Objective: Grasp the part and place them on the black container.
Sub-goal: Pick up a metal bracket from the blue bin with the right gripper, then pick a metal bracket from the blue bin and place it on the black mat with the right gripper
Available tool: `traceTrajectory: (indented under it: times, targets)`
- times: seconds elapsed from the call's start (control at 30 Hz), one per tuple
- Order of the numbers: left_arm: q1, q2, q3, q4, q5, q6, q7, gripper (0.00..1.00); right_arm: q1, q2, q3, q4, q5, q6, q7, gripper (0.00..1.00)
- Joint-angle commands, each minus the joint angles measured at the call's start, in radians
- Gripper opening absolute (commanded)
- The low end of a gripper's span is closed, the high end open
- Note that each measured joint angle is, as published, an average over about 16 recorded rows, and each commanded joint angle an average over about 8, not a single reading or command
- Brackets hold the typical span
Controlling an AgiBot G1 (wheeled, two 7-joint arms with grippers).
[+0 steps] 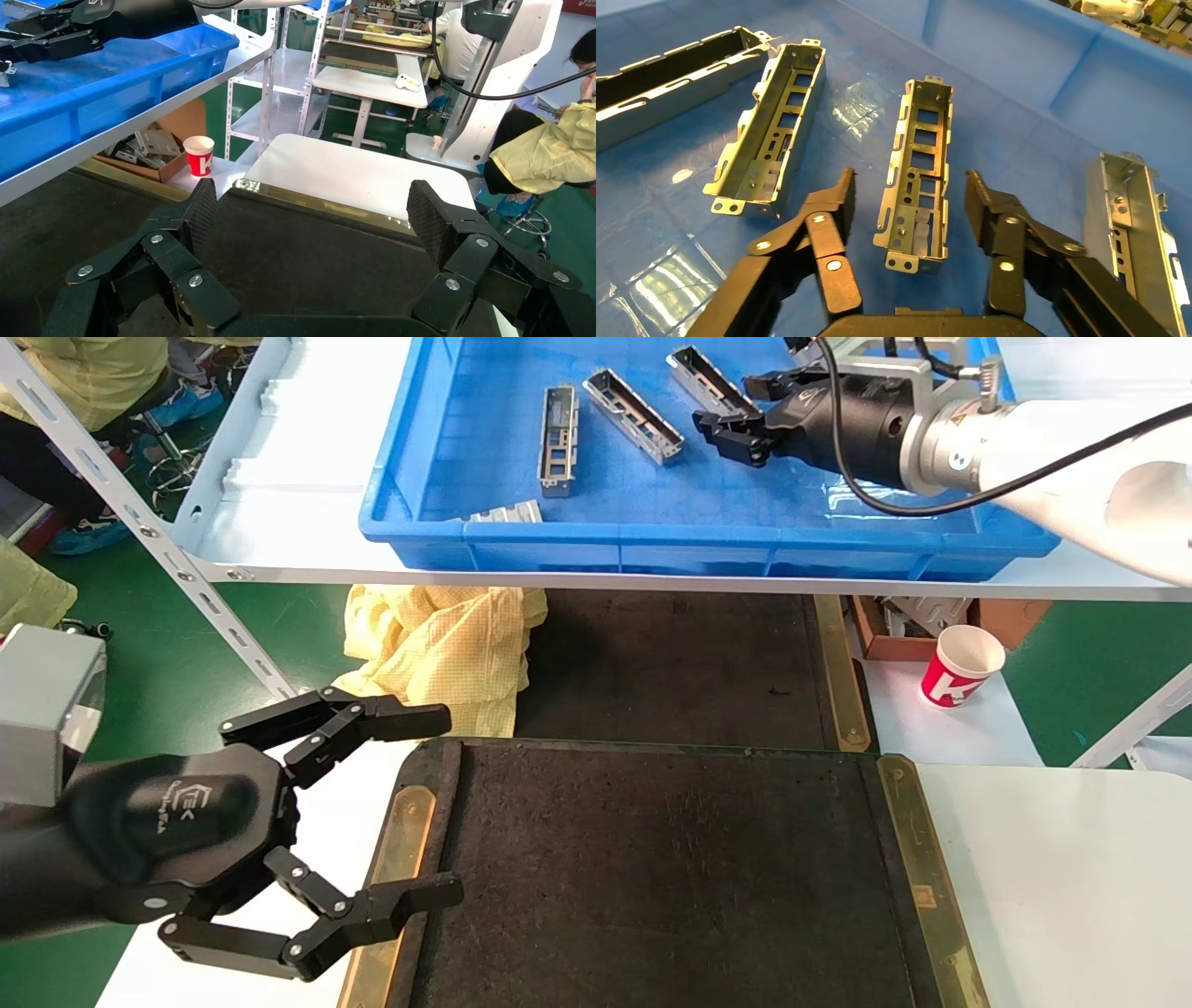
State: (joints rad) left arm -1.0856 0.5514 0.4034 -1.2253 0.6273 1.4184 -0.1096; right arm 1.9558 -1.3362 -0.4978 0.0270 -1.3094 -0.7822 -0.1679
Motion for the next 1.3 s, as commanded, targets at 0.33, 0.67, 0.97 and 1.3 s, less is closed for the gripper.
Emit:
traceTrajectory:
  times: [0.33,0.67,0.97,1.3]
  targets:
    - [0.000,0.000,0.000,0.000,0.000,0.000,0.000,1.00,0.002,0.010,0.006,0.000,0.010,-0.002,-0.010,0.00]
    - [0.000,0.000,0.000,0.000,0.000,0.000,0.000,1.00,0.047,0.081,0.023,0.006,0.035,-0.089,-0.030,0.00]
    - [0.000,0.000,0.000,0.000,0.000,0.000,0.000,1.00,0.086,0.208,0.030,0.024,0.048,-0.356,-0.056,0.00]
    - [0.000,0.000,0.000,0.000,0.000,0.000,0.000,1.00,0.118,0.321,0.010,0.061,0.032,-0.734,-0.077,0.00]
